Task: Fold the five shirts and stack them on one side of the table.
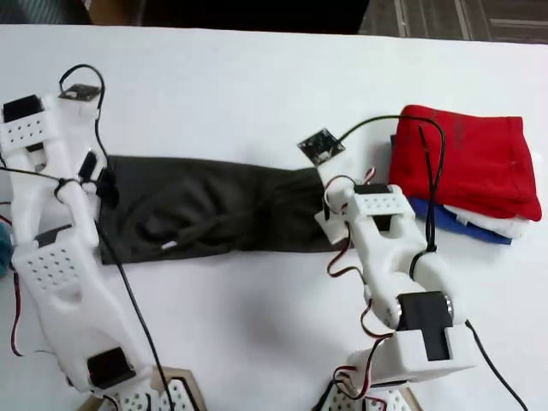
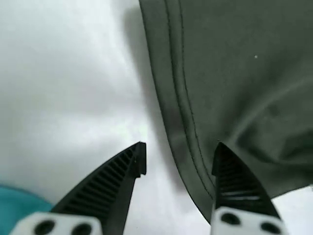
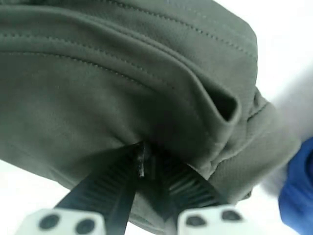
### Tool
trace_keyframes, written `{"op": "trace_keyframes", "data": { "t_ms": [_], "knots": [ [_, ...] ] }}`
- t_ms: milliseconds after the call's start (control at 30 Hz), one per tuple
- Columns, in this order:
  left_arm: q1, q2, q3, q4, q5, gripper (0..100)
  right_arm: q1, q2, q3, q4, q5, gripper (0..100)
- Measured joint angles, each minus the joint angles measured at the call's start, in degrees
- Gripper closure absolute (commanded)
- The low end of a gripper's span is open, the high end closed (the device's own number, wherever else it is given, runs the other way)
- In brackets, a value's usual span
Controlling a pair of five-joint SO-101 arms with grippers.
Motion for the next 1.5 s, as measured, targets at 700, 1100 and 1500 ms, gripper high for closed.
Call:
{"op": "trace_keyframes", "data": {
  "t_ms": [700, 1100, 1500],
  "knots": [
    [0.0, 9.8, -0.4, -3.2, -0.3, 76, 0.0, 0.0, 0.0, 0.0, 0.0, 97.6],
    [0.0, 9.8, -0.4, -2.8, -1.8, 93, 0.0, 0.0, 0.0, 0.0, 0.0, 97.6],
    [0.6, 13.5, -3.3, 1.0, -5.5, 97, -5.5, -10.5, -0.3, 7.6, 0.0, 97.6]
  ]
}}
